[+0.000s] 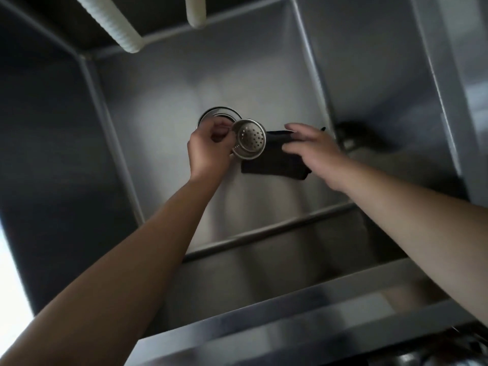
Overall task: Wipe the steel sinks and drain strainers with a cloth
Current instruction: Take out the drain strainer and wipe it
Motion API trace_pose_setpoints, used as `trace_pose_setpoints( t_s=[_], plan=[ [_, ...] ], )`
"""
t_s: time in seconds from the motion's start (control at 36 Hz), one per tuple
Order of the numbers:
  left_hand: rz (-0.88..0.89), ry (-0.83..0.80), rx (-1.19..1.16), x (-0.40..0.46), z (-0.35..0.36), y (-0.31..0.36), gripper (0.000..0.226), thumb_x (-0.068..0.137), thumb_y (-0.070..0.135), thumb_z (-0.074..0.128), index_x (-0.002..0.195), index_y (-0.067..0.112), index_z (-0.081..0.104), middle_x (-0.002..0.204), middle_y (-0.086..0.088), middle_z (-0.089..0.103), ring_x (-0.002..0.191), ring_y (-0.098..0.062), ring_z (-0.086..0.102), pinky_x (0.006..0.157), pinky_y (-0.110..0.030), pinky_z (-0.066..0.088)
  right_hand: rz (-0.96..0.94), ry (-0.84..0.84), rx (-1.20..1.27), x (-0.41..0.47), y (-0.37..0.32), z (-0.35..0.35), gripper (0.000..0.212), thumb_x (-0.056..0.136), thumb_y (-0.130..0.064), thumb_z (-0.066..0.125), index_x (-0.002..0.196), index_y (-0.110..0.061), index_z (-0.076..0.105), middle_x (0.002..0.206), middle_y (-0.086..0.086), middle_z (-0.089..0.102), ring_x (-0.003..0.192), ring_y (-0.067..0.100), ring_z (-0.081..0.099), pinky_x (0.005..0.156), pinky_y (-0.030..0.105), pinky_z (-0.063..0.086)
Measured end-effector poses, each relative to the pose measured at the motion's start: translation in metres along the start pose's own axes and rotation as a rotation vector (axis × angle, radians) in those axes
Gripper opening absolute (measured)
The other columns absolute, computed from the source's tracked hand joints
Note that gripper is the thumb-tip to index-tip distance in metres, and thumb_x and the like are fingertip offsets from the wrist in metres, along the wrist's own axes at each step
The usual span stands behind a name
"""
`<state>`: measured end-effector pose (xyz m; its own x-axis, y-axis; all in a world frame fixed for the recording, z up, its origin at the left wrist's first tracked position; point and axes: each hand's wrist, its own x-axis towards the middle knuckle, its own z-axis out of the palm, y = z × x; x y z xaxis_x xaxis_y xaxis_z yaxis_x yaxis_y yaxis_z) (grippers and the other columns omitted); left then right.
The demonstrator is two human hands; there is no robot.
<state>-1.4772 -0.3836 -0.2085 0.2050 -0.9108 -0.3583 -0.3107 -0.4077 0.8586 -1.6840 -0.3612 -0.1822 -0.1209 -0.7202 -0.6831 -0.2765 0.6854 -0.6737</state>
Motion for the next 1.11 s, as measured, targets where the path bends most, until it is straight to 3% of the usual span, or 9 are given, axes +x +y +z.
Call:
trace_pose_setpoints(
  t_s=[0.08, 0.17, 0.28, 0.5, 0.67, 0.75, 0.83, 1.0, 1.11],
  plan=[
    [-0.022, -0.034, -0.03, -0.002, 0.0, 0.007, 0.018, 0.08, 0.011, 0.072, 0.083, 0.029, 0.072, 0.077, 0.004, 0.073, 0.077, -0.016, 0.071, 0.076, -0.047, 0.062, 0.197, -0.097, 0.25, -0.005, -0.011, -0.009, 0.031, 0.094, -0.042, 0.061, 0.124, -0.033, 0.063, 0.123, -0.004, 0.066, 0.105, 0.02, 0.066, 0.086, 0.039, 0.052],
    [-0.044, -0.142, -0.066, -0.006, 0.002, 0.013, 0.022, 0.081, 0.002, 0.072, 0.083, 0.024, 0.071, 0.073, 0.004, 0.07, 0.069, -0.011, 0.067, 0.065, -0.038, 0.061, 0.343, -0.245, 0.433, -0.004, -0.016, -0.016, 0.041, 0.09, -0.052, 0.063, 0.119, -0.024, 0.064, 0.117, 0.006, 0.071, 0.103, 0.03, 0.07, 0.086, 0.048, 0.057],
    [-0.055, -0.263, -0.115, -0.011, 0.007, 0.017, 0.024, 0.084, -0.005, 0.07, 0.086, 0.02, 0.07, 0.073, 0.007, 0.071, 0.067, -0.004, 0.065, 0.061, -0.022, 0.054, 0.375, -0.35, 0.439, -0.003, -0.014, -0.018, 0.036, 0.083, -0.041, 0.073, 0.113, -0.021, 0.066, 0.116, 0.013, 0.072, 0.106, 0.032, 0.07, 0.09, 0.047, 0.057],
    [-0.069, -0.413, -0.181, -0.01, 0.013, 0.02, 0.026, 0.084, -0.009, 0.069, 0.092, 0.016, 0.069, 0.088, 0.003, 0.074, 0.084, -0.008, 0.07, 0.082, -0.029, 0.058, 0.377, -0.403, 0.544, -0.001, -0.005, -0.017, 0.037, 0.07, -0.022, 0.078, 0.106, -0.018, 0.069, 0.095, 0.007, 0.076, 0.094, 0.028, 0.073, 0.082, 0.045, 0.06],
    [-0.255, -0.098, -0.046, 0.0, 0.01, -0.005, 0.036, 0.088, -0.002, 0.055, 0.109, 0.024, 0.07, 0.105, 0.004, 0.071, 0.1, -0.012, 0.067, 0.083, -0.023, 0.053, -0.276, 0.143, -0.445, 0.002, -0.004, -0.007, 0.068, 0.068, -0.021, 0.084, 0.13, -0.021, 0.058, 0.126, 0.005, 0.055, 0.111, 0.023, 0.056, 0.097, 0.031, 0.046],
    [-0.365, 0.003, 0.021, 0.0, 0.012, -0.017, 0.03, 0.09, 0.007, 0.053, 0.103, 0.029, 0.07, 0.106, -0.003, 0.072, 0.103, -0.025, 0.068, 0.095, -0.039, 0.055, -0.592, 0.131, -0.872, 0.005, 0.0, 0.0, 0.071, 0.069, -0.022, 0.082, 0.134, -0.019, 0.053, 0.128, 0.01, 0.051, 0.114, 0.034, 0.053, 0.103, 0.044, 0.04],
    [-0.435, 0.027, 0.028, -0.004, 0.017, -0.02, 0.027, 0.088, 0.012, 0.053, 0.099, 0.031, 0.07, 0.11, -0.005, 0.072, 0.103, -0.029, 0.069, 0.095, -0.044, 0.055, -0.608, -0.051, -1.2, 0.007, 0.013, 0.009, 0.066, 0.081, -0.02, 0.071, 0.142, -0.017, 0.045, 0.135, 0.01, 0.046, 0.121, 0.036, 0.048, 0.106, 0.046, 0.032],
    [-0.458, -0.111, 0.011, -0.011, 0.032, -0.011, 0.038, 0.081, 0.01, 0.056, 0.11, 0.031, 0.069, 0.088, 0.01, 0.069, 0.083, -0.014, 0.066, 0.07, -0.024, 0.051, -0.501, -0.05, -1.168, 0.003, 0.021, 0.019, 0.067, 0.086, -0.009, 0.063, 0.148, -0.016, 0.04, 0.14, 0.009, 0.041, 0.122, 0.038, 0.045, 0.104, 0.047, 0.037],
    [-0.418, -0.164, 0.064, -0.01, 0.038, -0.006, 0.044, 0.082, 0.011, 0.059, 0.123, 0.026, 0.065, 0.08, 0.015, 0.063, 0.083, -0.013, 0.064, 0.074, -0.024, 0.05, -0.504, -0.044, -1.164, 0.005, 0.016, 0.016, 0.063, 0.085, -0.012, 0.064, 0.144, -0.018, 0.043, 0.136, 0.008, 0.044, 0.12, 0.037, 0.047, 0.103, 0.047, 0.038]
  ],
)
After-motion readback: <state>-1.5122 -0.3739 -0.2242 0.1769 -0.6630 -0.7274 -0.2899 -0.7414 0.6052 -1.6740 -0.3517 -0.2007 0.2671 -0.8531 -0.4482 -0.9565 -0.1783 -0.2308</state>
